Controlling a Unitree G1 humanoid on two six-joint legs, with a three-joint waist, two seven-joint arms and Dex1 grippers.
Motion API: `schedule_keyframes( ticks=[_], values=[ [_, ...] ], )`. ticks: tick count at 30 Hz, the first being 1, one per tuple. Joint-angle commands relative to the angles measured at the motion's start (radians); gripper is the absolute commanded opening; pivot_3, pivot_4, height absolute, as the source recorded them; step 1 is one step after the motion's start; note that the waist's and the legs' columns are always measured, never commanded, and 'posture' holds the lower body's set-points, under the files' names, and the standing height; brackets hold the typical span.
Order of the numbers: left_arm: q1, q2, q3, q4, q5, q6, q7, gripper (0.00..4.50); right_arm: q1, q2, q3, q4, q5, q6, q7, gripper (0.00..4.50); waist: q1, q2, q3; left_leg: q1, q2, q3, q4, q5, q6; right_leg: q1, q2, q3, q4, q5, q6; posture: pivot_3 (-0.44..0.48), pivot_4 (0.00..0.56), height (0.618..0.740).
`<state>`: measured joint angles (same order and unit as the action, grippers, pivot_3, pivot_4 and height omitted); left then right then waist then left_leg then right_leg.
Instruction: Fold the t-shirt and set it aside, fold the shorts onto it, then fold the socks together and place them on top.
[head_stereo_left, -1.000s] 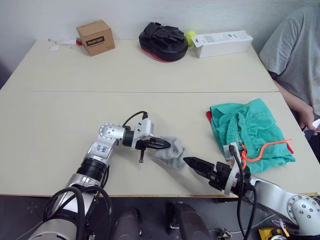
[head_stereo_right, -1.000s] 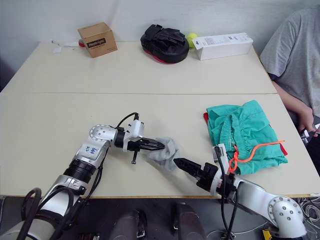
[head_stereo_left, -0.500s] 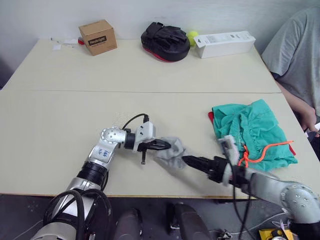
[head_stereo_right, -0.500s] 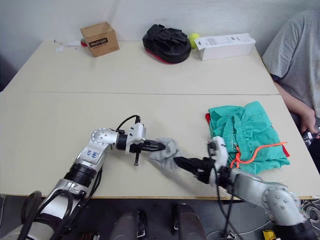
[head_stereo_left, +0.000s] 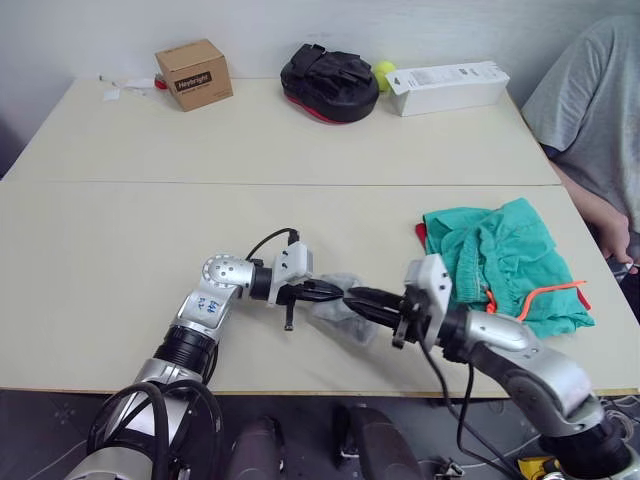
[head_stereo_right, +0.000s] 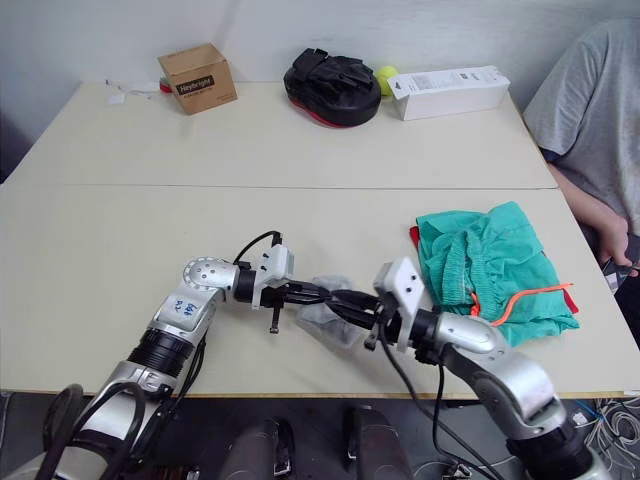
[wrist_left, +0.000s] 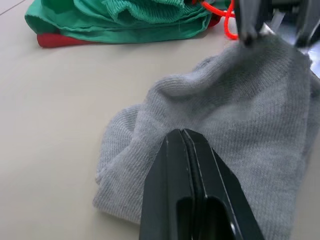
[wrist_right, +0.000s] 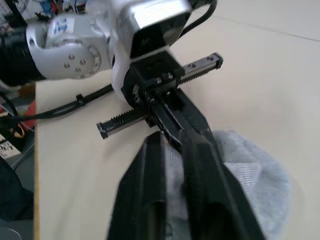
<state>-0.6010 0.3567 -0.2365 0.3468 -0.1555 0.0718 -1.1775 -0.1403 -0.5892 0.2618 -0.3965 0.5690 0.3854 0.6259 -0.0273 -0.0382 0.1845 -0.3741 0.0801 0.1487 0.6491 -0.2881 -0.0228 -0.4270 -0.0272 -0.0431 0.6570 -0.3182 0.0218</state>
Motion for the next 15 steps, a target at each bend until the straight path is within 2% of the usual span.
schedule_keyframes(
  ticks=[1, 6, 8, 12, 15],
  values=[
    [0.010, 0.007, 0.004, -0.032, -0.011, 0.024, 0.002, 0.00, 0.026, 0.009, -0.001, 0.085, -0.115, -0.108, 0.040, 0.05, 0.001, 0.000, 0.000, 0.000, 0.000, 0.000, 0.000, 0.000, 0.000, 0.000, 0.000, 0.000, 0.000, 0.000, 0.000, 0.000, 0.150, 0.740],
    [0.026, 0.008, -0.002, -0.037, -0.009, 0.040, 0.002, 0.00, 0.046, 0.029, -0.030, 0.198, -0.199, -0.206, 0.069, 0.05, -0.002, 0.000, 0.000, 0.001, -0.001, 0.000, 0.000, 0.000, 0.000, 0.000, 0.000, 0.001, 0.001, 0.000, 0.000, 0.000, 0.150, 0.740],
    [0.033, 0.007, -0.004, -0.033, -0.005, 0.036, 0.005, 0.00, 0.061, 0.035, -0.059, 0.197, -0.173, -0.220, 0.095, 0.05, -0.001, 0.000, 0.000, 0.003, -0.001, 0.000, 0.000, 0.000, 0.000, 0.001, 0.000, 0.001, 0.002, 0.000, 0.000, 0.000, 0.150, 0.740],
    [0.040, -0.003, 0.006, -0.034, -0.015, 0.029, 0.013, 0.00, 0.083, 0.058, -0.136, 0.118, -0.032, -0.162, 0.136, 0.05, -0.001, 0.000, 0.000, 0.004, 0.000, 0.000, -0.001, 0.000, 0.001, 0.002, 0.000, 0.001, 0.003, 0.001, -0.001, 0.000, 0.150, 0.740],
    [0.040, -0.009, 0.033, -0.049, -0.053, 0.012, -0.001, 0.00, 0.109, 0.021, -0.235, 0.002, 0.206, 0.064, 0.099, 0.05, -0.001, 0.000, 0.000, 0.004, 0.000, 0.000, -0.001, 0.000, 0.001, 0.001, 0.000, 0.001, 0.003, 0.001, -0.001, 0.000, 0.150, 0.740]
  ],
)
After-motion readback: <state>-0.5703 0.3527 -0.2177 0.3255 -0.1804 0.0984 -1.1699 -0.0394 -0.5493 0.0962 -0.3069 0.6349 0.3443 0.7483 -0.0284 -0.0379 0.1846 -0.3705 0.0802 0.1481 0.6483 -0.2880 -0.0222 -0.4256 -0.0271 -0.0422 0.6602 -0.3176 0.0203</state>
